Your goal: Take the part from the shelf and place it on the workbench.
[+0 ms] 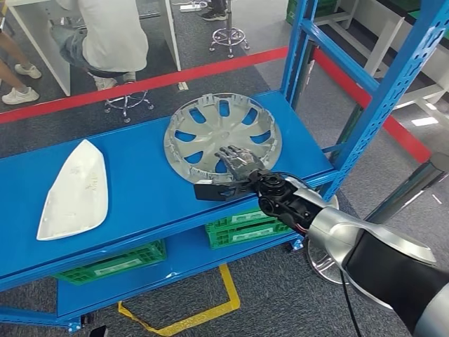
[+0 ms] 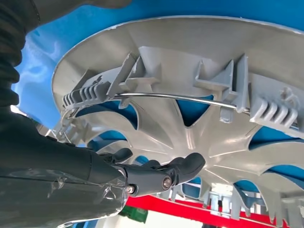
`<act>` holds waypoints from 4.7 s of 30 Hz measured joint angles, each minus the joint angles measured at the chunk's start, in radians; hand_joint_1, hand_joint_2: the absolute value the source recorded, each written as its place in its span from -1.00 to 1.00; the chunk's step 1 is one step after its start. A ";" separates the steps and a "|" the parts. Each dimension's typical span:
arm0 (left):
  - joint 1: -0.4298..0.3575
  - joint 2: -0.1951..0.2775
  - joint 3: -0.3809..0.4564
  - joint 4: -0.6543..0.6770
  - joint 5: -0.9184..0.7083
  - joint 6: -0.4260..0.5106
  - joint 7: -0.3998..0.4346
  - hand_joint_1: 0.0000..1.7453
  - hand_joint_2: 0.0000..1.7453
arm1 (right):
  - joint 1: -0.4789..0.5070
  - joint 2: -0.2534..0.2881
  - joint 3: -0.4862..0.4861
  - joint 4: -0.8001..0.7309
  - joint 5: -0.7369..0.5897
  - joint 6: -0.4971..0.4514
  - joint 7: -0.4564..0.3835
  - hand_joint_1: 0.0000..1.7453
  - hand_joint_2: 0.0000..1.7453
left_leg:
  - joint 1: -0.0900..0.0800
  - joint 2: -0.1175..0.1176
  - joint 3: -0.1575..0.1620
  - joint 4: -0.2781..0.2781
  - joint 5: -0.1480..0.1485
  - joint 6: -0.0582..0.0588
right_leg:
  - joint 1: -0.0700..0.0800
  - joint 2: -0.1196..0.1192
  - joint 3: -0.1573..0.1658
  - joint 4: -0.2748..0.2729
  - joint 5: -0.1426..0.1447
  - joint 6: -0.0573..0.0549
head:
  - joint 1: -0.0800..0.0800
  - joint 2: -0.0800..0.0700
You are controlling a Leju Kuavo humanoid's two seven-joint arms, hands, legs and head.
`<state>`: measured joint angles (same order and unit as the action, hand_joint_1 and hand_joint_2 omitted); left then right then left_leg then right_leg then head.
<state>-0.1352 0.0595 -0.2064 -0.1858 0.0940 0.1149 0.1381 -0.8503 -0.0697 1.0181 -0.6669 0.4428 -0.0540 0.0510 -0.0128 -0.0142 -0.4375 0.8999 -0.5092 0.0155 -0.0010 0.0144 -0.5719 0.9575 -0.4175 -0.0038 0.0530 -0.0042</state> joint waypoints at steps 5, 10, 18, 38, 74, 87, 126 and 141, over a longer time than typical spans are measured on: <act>0.001 0.000 -0.011 0.000 0.000 0.001 0.001 -1.00 -1.00 | 0.000 0.001 -0.019 0.017 -0.109 -0.017 -0.009 -0.99 1.00 | 0.000 0.000 0.000 0.000 0.000 0.000 | 0.000 0.000 0.000 0.000 0.000 0.000 | 0.000 0.000; 0.002 0.000 -0.018 0.000 0.000 0.001 0.006 -1.00 -1.00 | -0.001 0.001 -0.052 0.030 -0.194 -0.008 -0.007 -1.00 1.00 | 0.000 0.000 0.001 0.000 0.000 0.000 | 0.000 0.001 0.000 0.000 0.000 0.000 | 0.000 0.000; 0.002 -0.001 -0.027 0.000 0.000 0.000 0.007 -1.00 -1.00 | -0.003 -0.001 -0.085 0.044 -0.222 0.004 0.001 -1.00 1.00 | 0.000 0.001 0.001 0.000 0.000 0.000 | 0.000 0.001 0.000 0.000 0.000 0.000 | 0.000 0.000; 0.000 -0.001 -0.051 0.000 0.004 -0.002 0.015 -1.00 -1.00 | -0.007 -0.021 -0.089 0.061 -0.277 0.056 0.046 -0.21 1.00 | 0.000 0.001 0.001 0.001 0.000 0.000 | 0.000 0.001 0.000 0.000 0.000 0.000 | 0.000 0.000; -0.003 0.006 -0.068 0.000 0.046 -0.084 -0.012 -1.00 1.00 | -0.013 -0.033 -0.085 0.059 -0.295 0.060 0.033 1.00 1.00 | 0.000 0.001 0.001 0.001 0.000 0.000 | 0.000 0.001 0.001 0.000 0.000 0.000 | 0.000 0.000; -0.003 0.011 -0.068 0.000 0.096 -0.027 -0.024 -1.00 1.00 | 0.028 -0.039 -0.164 -0.091 -0.545 -0.148 -0.240 1.00 1.00 | 0.000 0.003 0.001 0.001 0.000 0.000 | 0.000 0.004 0.001 0.000 0.000 0.000 | 0.000 0.000; 0.013 0.012 -0.068 0.000 0.151 0.009 -0.053 -1.00 1.00 | 0.328 -0.065 -0.283 -0.912 -0.968 0.117 -0.565 1.00 1.00 | 0.000 0.003 -0.001 0.001 0.000 0.000 | 0.000 0.002 0.000 0.000 0.000 0.000 | -0.001 0.000; 0.017 0.013 -0.068 0.000 0.172 0.021 -0.059 -1.00 1.00 | 0.380 -0.021 -0.235 -0.926 -0.948 0.215 -0.636 1.00 1.00 | 0.000 0.003 -0.001 0.001 0.000 0.000 | 0.000 0.002 0.000 0.000 0.000 0.000 | -0.001 0.000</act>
<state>-0.1181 0.0730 -0.2747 -0.1854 0.2658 0.1359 0.0790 -0.4699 -0.0912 0.7829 -1.5926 -0.5049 0.1611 -0.5848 -0.0127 -0.0116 -0.4382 0.9005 -0.5095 0.0153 -0.0009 0.0164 -0.5719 0.9573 -0.4175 -0.0038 0.0516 -0.0042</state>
